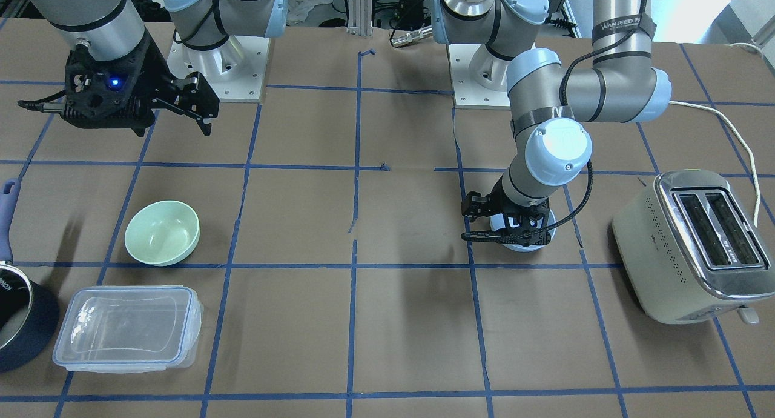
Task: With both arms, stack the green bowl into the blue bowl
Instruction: 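Lower the left gripper onto the light blue bowl rim and grasp it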
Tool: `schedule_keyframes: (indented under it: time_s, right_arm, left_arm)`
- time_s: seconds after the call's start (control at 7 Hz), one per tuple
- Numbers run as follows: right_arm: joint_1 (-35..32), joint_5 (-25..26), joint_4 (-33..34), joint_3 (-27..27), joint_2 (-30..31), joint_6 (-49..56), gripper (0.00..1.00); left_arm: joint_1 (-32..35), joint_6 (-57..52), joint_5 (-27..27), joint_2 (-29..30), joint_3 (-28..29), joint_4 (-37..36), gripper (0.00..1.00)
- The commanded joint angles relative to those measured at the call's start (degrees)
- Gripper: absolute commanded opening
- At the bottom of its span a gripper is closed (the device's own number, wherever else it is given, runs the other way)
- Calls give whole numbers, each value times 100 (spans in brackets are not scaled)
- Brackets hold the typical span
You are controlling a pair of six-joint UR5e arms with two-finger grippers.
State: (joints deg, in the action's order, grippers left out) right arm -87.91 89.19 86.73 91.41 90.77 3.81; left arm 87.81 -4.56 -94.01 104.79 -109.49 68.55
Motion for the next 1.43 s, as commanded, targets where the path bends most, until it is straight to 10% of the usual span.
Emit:
schedule_keyframes:
  time_s: [0.0,0.57,1.29]
  right_arm:
    - [28,-7,-24,9,-15,-21,100]
    - [72,2,-113,26,-32,-39,100]
    - [555,-7,893,823,-664,-21,100]
  left_arm:
    - [0,-36,-466,208,-168,-9,64]
    - [8,-10,-425,376,-160,-52,0]
    - [944,978,-126,366,488,36,0]
